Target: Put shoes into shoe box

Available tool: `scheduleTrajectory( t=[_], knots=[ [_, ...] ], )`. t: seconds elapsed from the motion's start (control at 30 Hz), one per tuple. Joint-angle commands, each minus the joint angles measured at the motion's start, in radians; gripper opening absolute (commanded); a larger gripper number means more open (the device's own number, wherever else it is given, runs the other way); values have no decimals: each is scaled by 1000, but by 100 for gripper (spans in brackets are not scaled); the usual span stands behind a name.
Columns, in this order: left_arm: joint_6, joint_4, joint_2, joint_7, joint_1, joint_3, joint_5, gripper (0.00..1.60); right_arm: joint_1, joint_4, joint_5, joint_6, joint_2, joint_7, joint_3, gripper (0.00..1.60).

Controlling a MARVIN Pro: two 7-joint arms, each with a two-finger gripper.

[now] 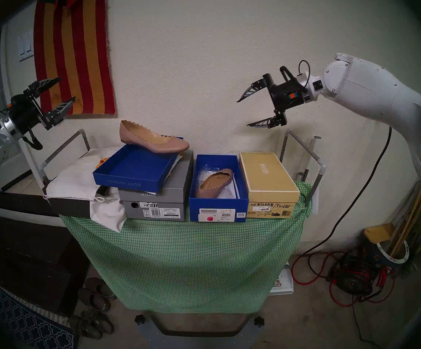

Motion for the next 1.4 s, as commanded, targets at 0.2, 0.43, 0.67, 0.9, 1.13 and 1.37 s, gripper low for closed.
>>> scheduleTrajectory(
  t=[0.2,0.43,0.67,0.9,1.13,1.37],
  knots=[
    [1,0,-1,0,-2,-2,0,160,59,99,23,2,173,-62,25,160],
    [1,0,-1,0,-2,-2,0,160,94,165,32,2,255,-98,57,160],
    [1,0,-1,0,-2,-2,0,160,117,211,52,2,339,-139,93,160],
    [1,0,-1,0,-2,-2,0,160,117,233,82,2,402,-182,127,160],
    [1,0,-1,0,-2,-2,1,160,67,161,116,2,499,-213,137,160],
    [1,0,-1,0,-2,-2,1,160,17,60,147,2,550,-233,129,160]
  ],
)
